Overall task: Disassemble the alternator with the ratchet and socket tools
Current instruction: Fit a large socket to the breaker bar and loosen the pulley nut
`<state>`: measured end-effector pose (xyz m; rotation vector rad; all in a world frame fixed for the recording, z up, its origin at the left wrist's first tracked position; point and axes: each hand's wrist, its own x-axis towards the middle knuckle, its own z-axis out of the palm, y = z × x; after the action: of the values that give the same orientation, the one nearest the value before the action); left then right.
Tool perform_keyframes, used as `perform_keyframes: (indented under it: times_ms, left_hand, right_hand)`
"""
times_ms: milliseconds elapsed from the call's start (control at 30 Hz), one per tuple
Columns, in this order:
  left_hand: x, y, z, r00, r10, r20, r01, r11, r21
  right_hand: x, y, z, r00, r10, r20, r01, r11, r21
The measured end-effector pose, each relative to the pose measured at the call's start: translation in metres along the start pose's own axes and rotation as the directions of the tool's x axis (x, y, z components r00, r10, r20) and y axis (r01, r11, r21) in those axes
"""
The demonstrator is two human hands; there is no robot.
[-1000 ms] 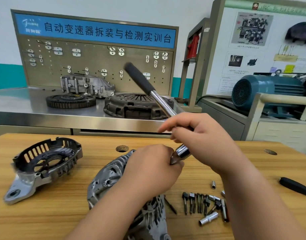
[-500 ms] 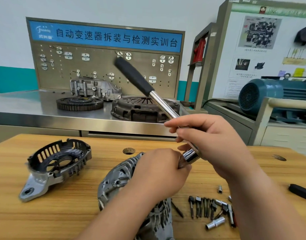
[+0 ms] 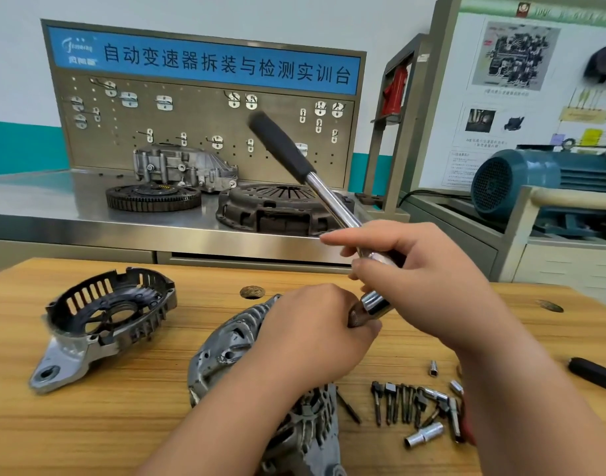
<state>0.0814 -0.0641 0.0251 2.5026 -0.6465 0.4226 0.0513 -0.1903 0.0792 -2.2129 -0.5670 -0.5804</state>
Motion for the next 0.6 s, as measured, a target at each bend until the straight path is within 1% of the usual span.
perform_keyframes:
  times_ms: [67, 133, 167, 233, 300, 367, 433, 533, 567, 600]
  left_hand:
    - [-0.001, 0.0, -0.001, 1.0, 0.012, 0.016, -0.012, 1.0, 0.018]
    - [-0.001, 0.0, -0.001, 1.0, 0.017, 0.026, -0.018, 0.999, 0.04]
    - [-0.001, 0.001, 0.0, 0.999, 0.019, 0.027, -0.02, 0.998, 0.053]
    - [-0.001, 0.003, 0.001, 1.0, 0.017, 0.017, -0.019, 0.997, 0.078]
    - [-0.001, 0.004, 0.001, 1.0, 0.001, 0.003, -0.002, 0.997, 0.077]
    - [-0.001, 0.004, 0.0, 1.0, -0.014, -0.006, 0.014, 0.998, 0.062]
    - [-0.002, 0.005, 0.0, 1.0, -0.005, -0.005, 0.006, 0.997, 0.073]
    - [-0.003, 0.007, 0.001, 1.0, 0.029, -0.003, -0.028, 0.993, 0.115]
    - [-0.003, 0.007, 0.002, 0.999, 0.034, -0.005, -0.033, 0.992, 0.118]
    - [-0.002, 0.007, 0.002, 0.999, 0.034, -0.006, -0.033, 0.993, 0.116]
  right_hand:
    - [0.0, 0.001, -0.004, 0.993, -0.097, 0.061, 0.087, 0.984, 0.154]
    - [-0.001, 0.003, -0.007, 0.979, -0.164, 0.121, 0.121, 0.945, 0.305]
    - [-0.001, 0.004, -0.008, 0.975, -0.176, 0.138, 0.118, 0.928, 0.352]
    - [0.0, 0.007, -0.01, 0.981, -0.138, 0.136, 0.079, 0.925, 0.37]
    - [0.0, 0.009, -0.007, 0.996, -0.028, 0.086, -0.004, 0.939, 0.345]
    - [0.0, 0.008, -0.001, 0.994, 0.111, 0.012, -0.11, 0.961, 0.252]
    - [0.0, 0.005, 0.004, 0.973, 0.221, -0.065, -0.217, 0.974, 0.066]
    - [0.001, 0.004, 0.006, 0.95, 0.301, -0.09, -0.313, 0.923, -0.222]
    - [0.002, 0.005, 0.006, 0.947, 0.312, -0.083, -0.322, 0.905, -0.277]
    - [0.002, 0.006, 0.005, 0.945, 0.319, -0.077, -0.327, 0.897, -0.297]
